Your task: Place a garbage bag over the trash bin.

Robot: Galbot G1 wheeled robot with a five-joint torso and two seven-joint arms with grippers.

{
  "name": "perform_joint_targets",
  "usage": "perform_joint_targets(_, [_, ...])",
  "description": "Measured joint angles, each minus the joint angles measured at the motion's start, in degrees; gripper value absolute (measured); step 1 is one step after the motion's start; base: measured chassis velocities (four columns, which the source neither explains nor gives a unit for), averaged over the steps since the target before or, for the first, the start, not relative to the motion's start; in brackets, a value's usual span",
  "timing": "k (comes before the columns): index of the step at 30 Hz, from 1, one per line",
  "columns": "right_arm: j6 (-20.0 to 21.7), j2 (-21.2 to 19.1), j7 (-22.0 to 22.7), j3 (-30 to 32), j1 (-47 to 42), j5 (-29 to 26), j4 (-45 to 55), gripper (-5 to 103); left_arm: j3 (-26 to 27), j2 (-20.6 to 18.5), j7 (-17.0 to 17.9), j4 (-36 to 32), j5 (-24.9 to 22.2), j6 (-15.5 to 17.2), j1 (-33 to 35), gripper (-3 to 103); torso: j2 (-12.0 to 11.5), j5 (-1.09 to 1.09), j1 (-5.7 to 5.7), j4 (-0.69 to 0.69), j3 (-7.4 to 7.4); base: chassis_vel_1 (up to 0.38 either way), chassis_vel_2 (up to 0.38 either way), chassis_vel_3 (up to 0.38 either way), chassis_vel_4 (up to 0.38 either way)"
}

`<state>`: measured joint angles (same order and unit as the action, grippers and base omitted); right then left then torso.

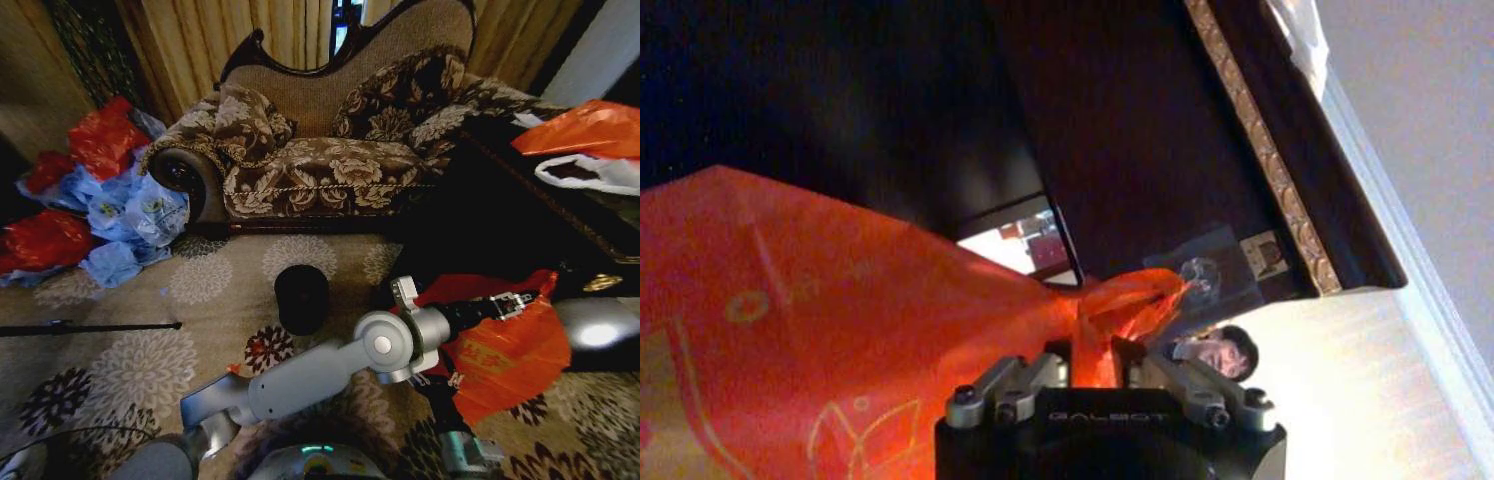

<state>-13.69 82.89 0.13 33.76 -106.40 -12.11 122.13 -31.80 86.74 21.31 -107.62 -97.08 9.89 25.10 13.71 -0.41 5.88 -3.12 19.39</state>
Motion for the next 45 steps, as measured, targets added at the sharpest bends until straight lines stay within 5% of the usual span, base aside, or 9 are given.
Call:
perform_joint_targets(7, [0.0,0.1,0.0,0.1,-0.1,0.0,-0.1,100,-0.2,-0.5,0.3,-1.0,-0.8,0.3,1.2,5,0.0,0.0,0.0,0.0,0.0,0.0,0.0,0.0,0.0])
perform_joint_targets(24, [-0.1,0.3,0.8,0.0,-0.3,0.0,-0.1,100,0.7,1.8,0.7,1.1,-1.3,1.1,1.4,65,0.0,0.0,0.0,0.0,0.0,0.0,0.0,0.0,0.0])
perform_joint_targets(45, [-0.1,0.6,1.1,-0.2,-0.3,-0.3,0.1,100,0.4,1.2,-0.1,0.9,-1.9,0.5,1.5,14,0.0,0.0,0.0,0.0,0.0,0.0,0.0,0.0,0.0])
